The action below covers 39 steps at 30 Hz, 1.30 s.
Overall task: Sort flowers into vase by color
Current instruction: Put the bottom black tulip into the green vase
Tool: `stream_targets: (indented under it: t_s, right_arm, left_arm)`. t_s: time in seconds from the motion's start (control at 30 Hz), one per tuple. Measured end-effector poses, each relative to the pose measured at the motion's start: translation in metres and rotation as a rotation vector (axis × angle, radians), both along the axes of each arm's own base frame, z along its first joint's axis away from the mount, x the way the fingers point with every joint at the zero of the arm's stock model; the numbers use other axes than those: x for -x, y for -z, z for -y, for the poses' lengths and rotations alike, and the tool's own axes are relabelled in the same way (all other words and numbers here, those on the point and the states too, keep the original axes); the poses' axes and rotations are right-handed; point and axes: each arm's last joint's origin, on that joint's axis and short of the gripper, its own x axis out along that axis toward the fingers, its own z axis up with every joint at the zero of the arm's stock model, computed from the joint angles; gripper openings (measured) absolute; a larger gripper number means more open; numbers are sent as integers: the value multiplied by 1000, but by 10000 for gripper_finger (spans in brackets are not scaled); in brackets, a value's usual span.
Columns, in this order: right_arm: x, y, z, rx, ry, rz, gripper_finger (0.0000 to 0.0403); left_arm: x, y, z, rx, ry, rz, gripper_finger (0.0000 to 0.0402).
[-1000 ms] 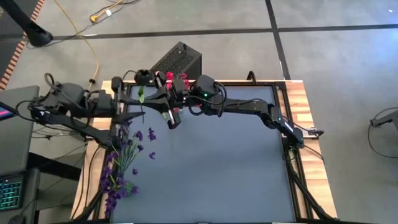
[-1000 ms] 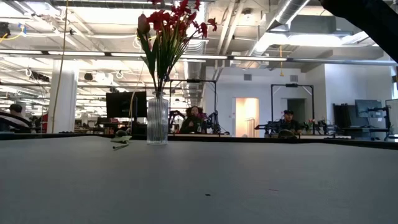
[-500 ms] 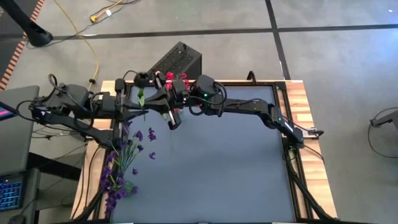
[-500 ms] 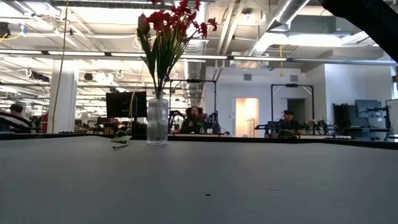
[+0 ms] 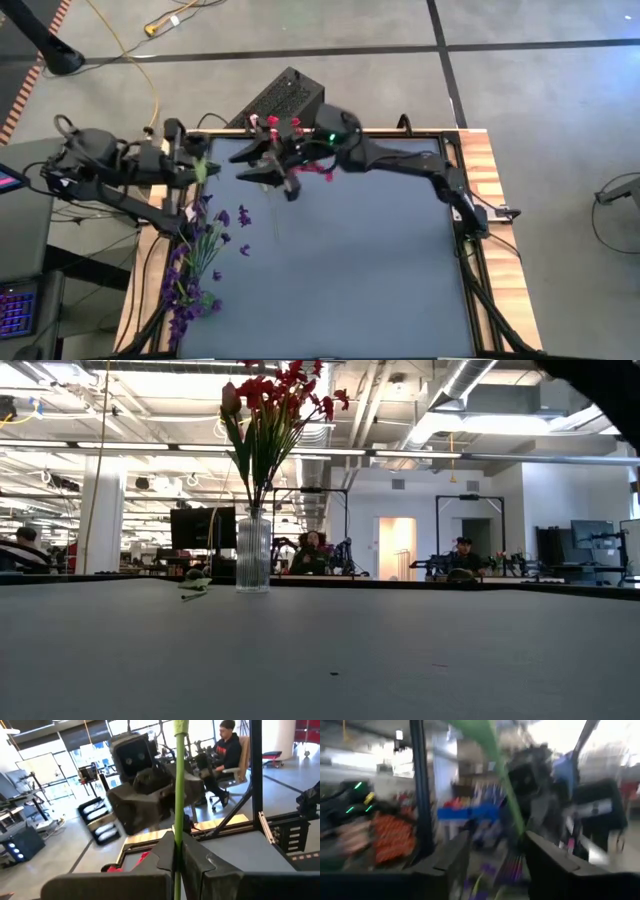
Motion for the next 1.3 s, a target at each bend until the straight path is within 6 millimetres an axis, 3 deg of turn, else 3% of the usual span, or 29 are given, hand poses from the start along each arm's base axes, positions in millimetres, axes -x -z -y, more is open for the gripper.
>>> stream_targets:
  t_s: [0.1,0.23,0.53,0.67,0.87,1.03,1.3]
  right_arm:
    - [24,-14,6,5,-28,-168,248]
    - [63,-26,5,52,-7,-379,258]
    - [141,-35,-35,176,150,-761,237]
    - [165,-33,-57,239,186,-896,227]
    - [195,-42,-75,269,268,-931,207]
    - [220,-49,-87,260,310,-948,189]
    - [241,-47,-106,319,389,-1007,167]
  left_arm:
    - [20,1,-4,19,7,10,0]
    - [50,6,-7,44,151,-5,0]
    - [114,19,-11,179,528,56,0]
    - [116,40,-8,281,667,-20,0]
    - [97,76,-1,358,730,-130,0]
    - [86,93,6,356,891,-119,0]
    - [90,111,5,316,921,-69,0]
